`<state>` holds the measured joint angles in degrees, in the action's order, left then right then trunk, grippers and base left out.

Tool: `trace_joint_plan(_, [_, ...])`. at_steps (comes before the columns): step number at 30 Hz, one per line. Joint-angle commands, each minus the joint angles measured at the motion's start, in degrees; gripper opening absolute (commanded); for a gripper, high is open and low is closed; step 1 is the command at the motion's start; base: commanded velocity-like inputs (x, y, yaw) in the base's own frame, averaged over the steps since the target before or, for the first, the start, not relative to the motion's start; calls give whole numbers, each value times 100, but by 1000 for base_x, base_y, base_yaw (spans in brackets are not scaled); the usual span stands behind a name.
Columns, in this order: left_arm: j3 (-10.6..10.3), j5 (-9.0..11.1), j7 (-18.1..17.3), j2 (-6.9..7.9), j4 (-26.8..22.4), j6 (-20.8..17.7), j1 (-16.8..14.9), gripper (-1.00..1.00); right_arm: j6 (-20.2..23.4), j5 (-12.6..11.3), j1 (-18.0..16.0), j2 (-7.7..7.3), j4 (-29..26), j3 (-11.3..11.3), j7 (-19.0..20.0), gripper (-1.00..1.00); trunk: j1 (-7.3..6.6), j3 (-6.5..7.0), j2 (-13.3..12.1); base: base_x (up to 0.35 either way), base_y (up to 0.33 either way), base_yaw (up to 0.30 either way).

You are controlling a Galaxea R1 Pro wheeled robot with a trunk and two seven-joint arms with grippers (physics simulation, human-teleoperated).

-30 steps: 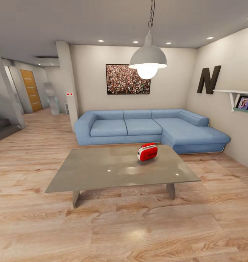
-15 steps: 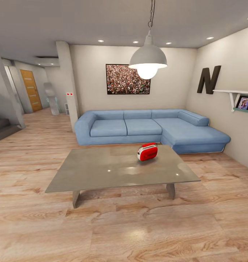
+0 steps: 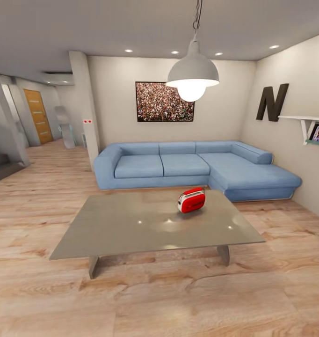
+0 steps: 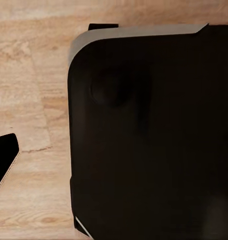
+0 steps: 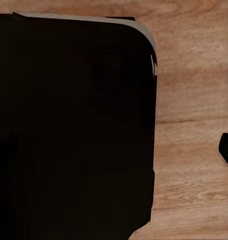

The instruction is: Turn on the radio receiver that's on the table in the living room.

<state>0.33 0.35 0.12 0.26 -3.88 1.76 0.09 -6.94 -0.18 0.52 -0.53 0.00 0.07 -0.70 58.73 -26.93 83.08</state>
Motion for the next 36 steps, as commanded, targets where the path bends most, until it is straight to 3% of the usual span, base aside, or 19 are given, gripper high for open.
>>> trace_joint_plan(1, [0,0,1,0,-2,0,0,100,0,0,0,0,0,0,0,100,0,0,0,323,0,0])
trace_joint_plan(36, [11,25,32,7,-8,26,0,100,38,-9,-1,0,0,-34,0,100,0,0,0,324,0,0])
